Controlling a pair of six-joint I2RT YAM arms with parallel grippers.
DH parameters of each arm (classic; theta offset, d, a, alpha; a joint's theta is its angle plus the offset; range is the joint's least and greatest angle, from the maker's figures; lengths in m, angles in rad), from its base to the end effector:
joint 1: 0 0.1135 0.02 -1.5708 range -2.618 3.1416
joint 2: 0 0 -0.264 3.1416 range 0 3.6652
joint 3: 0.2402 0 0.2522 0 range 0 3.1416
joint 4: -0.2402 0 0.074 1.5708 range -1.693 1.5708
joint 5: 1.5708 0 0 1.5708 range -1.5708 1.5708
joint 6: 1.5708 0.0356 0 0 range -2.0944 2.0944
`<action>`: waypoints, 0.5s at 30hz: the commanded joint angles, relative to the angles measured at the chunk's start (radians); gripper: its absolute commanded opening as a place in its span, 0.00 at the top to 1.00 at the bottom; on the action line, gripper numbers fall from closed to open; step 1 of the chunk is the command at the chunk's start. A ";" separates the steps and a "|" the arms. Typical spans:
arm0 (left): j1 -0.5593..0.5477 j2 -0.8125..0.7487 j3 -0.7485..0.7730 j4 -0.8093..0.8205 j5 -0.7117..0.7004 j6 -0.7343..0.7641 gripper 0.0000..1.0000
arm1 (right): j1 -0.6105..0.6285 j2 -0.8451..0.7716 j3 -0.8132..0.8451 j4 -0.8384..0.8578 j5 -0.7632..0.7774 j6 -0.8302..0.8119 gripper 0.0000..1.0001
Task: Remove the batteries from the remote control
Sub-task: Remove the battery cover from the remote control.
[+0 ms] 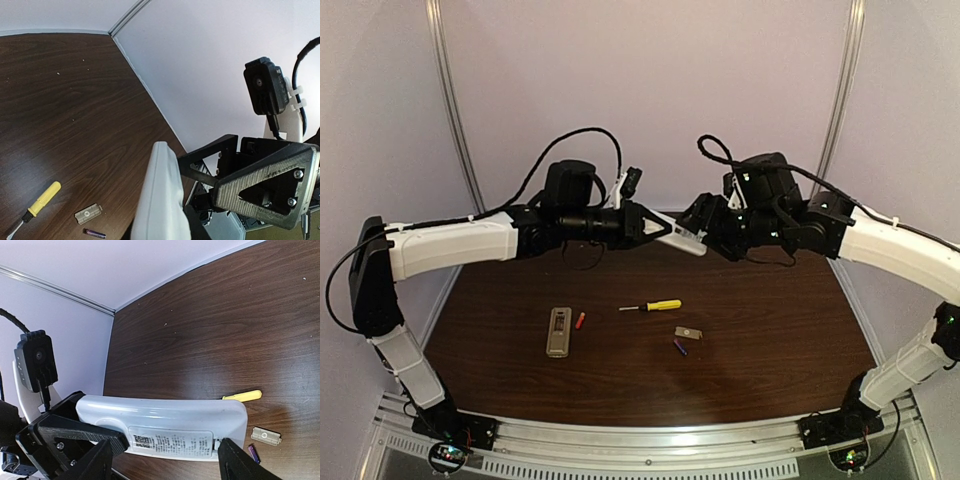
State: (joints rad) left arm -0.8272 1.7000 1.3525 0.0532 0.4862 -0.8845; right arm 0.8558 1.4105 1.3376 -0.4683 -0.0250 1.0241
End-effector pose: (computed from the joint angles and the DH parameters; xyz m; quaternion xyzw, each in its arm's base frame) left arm 0.2624 -0.3099 0.3177 0.1210 0.7833 -0.5634 0.2331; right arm 0.2094 0.2426 0.3597 0.0670 0.8678 0.4040 0.2816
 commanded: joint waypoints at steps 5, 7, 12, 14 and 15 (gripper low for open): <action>-0.026 -0.084 -0.004 0.153 0.086 0.020 1.00 | 0.003 0.027 -0.055 0.132 -0.108 -0.036 0.26; -0.027 -0.090 -0.007 0.146 0.089 0.024 1.00 | 0.004 0.022 -0.071 0.160 -0.124 -0.041 0.26; -0.027 -0.100 -0.015 0.148 0.096 0.021 1.00 | 0.003 0.018 -0.092 0.230 -0.170 -0.049 0.26; -0.027 -0.101 -0.015 0.150 0.100 0.022 1.00 | 0.003 0.020 -0.095 0.257 -0.189 -0.053 0.25; -0.027 -0.100 -0.014 0.149 0.100 0.022 1.00 | 0.004 0.019 -0.097 0.270 -0.197 -0.057 0.25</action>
State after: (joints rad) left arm -0.8150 1.6604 1.3205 0.0257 0.4606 -0.8688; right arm 0.8486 1.4101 1.2659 -0.3233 -0.0956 0.9844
